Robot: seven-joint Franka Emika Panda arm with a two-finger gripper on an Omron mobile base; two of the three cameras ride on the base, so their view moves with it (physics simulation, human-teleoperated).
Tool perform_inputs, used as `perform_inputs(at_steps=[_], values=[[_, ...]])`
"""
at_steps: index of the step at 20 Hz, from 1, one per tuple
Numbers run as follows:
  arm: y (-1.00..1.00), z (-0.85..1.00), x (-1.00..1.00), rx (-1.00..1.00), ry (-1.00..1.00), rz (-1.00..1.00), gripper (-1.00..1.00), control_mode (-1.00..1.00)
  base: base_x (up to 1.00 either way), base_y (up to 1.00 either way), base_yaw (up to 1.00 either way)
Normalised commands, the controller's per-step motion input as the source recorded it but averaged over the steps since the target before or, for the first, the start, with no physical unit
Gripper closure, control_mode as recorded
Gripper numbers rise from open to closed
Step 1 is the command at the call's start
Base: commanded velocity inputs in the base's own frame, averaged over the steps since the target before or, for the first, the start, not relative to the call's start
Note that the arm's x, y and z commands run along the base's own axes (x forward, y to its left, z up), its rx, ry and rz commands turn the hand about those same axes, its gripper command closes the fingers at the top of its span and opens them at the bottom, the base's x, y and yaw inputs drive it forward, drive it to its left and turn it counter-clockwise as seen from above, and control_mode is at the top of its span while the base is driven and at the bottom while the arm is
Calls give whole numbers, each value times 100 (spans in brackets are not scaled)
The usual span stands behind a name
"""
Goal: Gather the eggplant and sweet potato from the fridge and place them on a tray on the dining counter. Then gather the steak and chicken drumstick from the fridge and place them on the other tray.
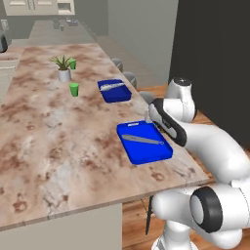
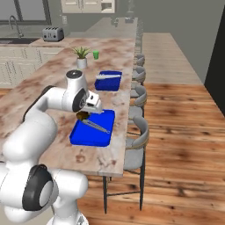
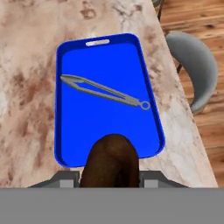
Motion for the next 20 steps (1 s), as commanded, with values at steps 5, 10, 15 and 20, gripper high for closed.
perform_inputs(at_steps=[5,10,15,20], values=[[52,-34,9,0,5,-5,100,-100,0,0,0],[36,-29,18,0,6,-5,100,-100,0,0,0],[9,-36,21,0,9,-9,100,-100,0,0,0],[-1,-35,34,0,9,-10,100,-100,0,0,0]])
